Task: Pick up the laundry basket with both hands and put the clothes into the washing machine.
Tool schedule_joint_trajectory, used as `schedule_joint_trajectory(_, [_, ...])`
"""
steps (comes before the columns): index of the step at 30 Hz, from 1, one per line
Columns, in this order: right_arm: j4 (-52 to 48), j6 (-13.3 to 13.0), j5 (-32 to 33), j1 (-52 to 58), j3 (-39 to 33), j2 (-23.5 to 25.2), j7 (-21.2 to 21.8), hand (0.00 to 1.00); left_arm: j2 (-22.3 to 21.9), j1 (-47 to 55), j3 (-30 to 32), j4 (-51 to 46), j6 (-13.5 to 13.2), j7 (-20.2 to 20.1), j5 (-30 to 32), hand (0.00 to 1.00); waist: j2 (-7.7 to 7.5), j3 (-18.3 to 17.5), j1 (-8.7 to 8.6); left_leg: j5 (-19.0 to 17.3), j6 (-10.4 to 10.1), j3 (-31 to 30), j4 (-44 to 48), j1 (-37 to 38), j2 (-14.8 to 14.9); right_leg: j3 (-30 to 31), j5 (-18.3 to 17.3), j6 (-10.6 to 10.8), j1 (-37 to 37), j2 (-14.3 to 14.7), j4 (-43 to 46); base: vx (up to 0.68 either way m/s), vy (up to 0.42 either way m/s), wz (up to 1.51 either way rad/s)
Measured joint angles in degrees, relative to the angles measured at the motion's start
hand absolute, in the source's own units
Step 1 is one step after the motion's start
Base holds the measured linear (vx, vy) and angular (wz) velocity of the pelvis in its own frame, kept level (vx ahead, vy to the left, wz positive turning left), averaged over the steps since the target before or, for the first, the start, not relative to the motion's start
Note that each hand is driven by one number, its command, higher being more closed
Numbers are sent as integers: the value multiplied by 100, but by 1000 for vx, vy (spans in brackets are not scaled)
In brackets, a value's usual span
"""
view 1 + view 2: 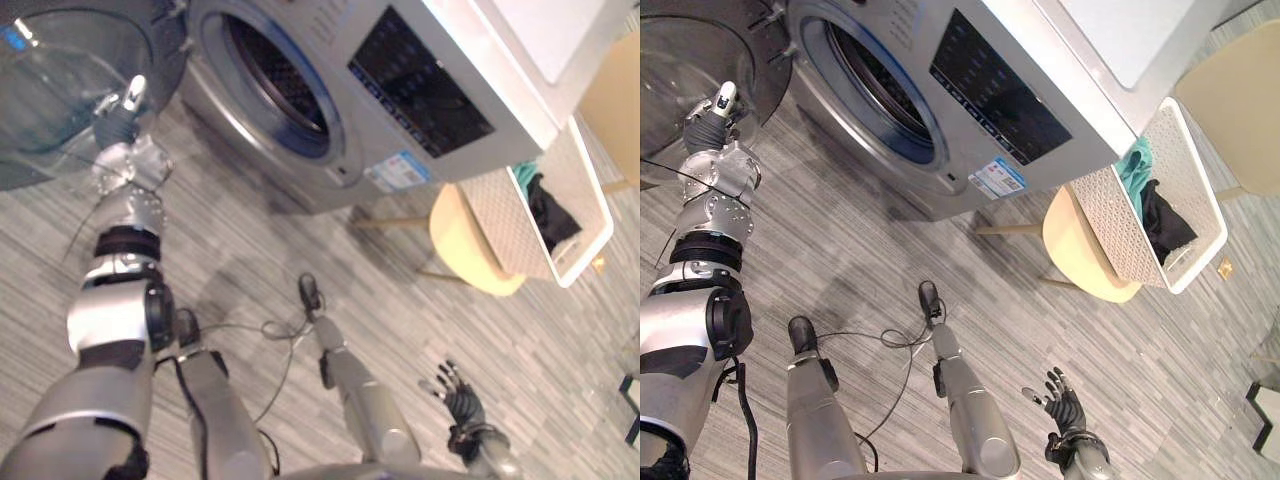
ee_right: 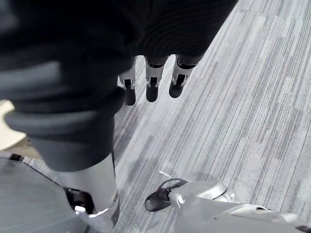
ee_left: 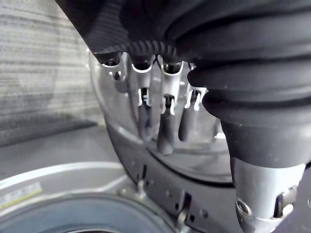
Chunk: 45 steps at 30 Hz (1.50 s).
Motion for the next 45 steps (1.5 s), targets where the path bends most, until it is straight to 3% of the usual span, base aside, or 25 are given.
schedule_joint_trajectory(7, [-361, -15, 35, 12, 67, 21, 17, 0, -141, 399, 215, -276, -58, 99, 37, 0, 126, 87, 100, -12, 31, -69, -19, 190, -103, -140, 21, -37, 235, -85, 0, -26, -1, 11])
schedule_joint_trajectory(15, [-230, 2, 37, 3, 102, -117, 110, 0, -280, 1398, 447, -506, -69, 83, 123, 0, 212, 82, 143, 13, 155, 7, -224, 762, -317, -174, -109, -236, 724, -249, 4, -32, 0, 11])
schedule_joint_trajectory(21, [1045, 125, -137, -330, -459, -153, 62, 0, -1529, 3349, 642, -452, -56, -166, 422, 0, 743, -282, 235, 393, 298, 210, -1221, 1976, -857, -321, -710, -172, 1200, -667, 661, 59, 30, 30])
schedule_joint_trajectory(27, [2442, 311, -489, -743, -902, -136, -53, 0, -2433, 5231, 368, 149, -34, -616, 888, 0, 1077, -987, 213, 624, 495, 218, -2033, 2915, -1385, -420, -1143, 1, 1695, -1082, 989, 17, 64, 26])
schedule_joint_trajectory(36, [3398, 440, -705, -1005, -963, -72, -100, 0, -2640, 6519, 85, 654, 92, -959, 1714, 0, 1131, -1593, 224, 732, 595, -156, -2552, 3545, -1752, -844, -1179, 84, 2632, -1475, 547, -9, 53, 29])
schedule_joint_trajectory(41, [3748, 455, -721, -1145, -960, -73, -146, 0, -2654, 6600, 29, 762, 132, -1042, 1697, 0, 1214, -1648, 220, 804, 604, -447, -2571, 3870, -1761, -1114, -1258, 123, 3064, -1479, 552, 49, -1, 31])
schedule_joint_trajectory(45, [3925, 477, -918, -1179, -908, -76, -145, 0, -2643, 6588, -111, 762, 137, -1048, 1681, 0, 1259, -1613, 167, 721, 585, -736, -2161, 4039, -1763, -1420, -1566, 56, 3502, -1469, 906, 18, -31, 45])
